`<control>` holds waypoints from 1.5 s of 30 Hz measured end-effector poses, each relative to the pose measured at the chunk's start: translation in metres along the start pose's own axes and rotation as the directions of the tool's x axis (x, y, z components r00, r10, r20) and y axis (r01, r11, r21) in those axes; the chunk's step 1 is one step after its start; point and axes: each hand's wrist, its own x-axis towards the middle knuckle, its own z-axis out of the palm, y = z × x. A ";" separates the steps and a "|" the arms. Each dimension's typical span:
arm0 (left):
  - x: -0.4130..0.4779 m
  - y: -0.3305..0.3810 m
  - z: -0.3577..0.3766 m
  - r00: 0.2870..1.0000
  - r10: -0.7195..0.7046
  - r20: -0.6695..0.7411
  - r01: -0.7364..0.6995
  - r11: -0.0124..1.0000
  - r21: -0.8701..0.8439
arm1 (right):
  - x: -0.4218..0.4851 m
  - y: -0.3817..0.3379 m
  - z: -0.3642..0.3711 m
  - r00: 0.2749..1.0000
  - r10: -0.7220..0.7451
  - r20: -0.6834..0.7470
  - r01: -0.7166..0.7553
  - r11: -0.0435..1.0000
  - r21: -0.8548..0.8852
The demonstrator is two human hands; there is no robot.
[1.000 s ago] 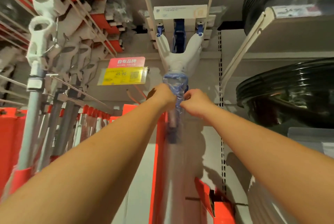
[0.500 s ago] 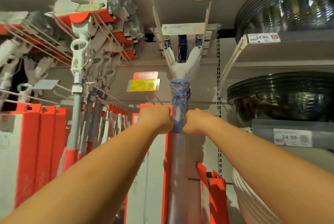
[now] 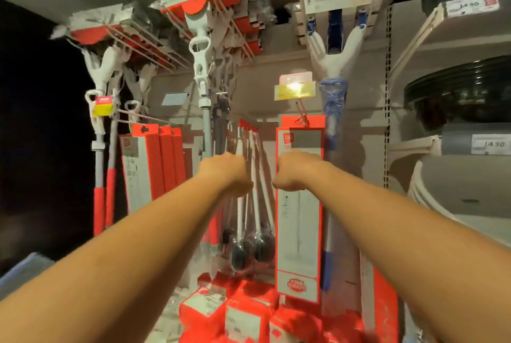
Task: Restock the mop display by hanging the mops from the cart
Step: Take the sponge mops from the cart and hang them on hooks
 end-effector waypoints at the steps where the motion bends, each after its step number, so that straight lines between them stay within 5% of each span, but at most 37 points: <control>1: -0.013 -0.013 0.003 1.000 -0.021 0.022 0.021 1.000 0.013 | -0.007 -0.015 0.003 1.000 -0.021 0.022 0.021 1.000 0.009; 16: -0.146 -0.174 0.026 0.952 -0.267 0.150 0.241 0.956 0.170 | -0.039 -0.211 0.046 0.946 -0.312 0.091 0.301 0.946 0.115; 22: -0.168 -0.238 0.050 0.885 -0.411 0.218 0.363 0.903 0.230 | -0.018 -0.289 0.072 0.873 -0.471 0.125 0.450 0.878 0.166; 31: -0.160 -0.318 0.098 0.741 -0.632 0.227 0.536 0.761 0.365 | 0.047 -0.392 0.115 0.732 -0.673 0.101 0.644 0.733 0.218; 45: -0.204 -0.406 0.164 0.426 -0.865 0.264 0.733 0.501 0.459 | 0.069 -0.538 0.188 0.448 -0.886 0.122 0.850 0.464 0.248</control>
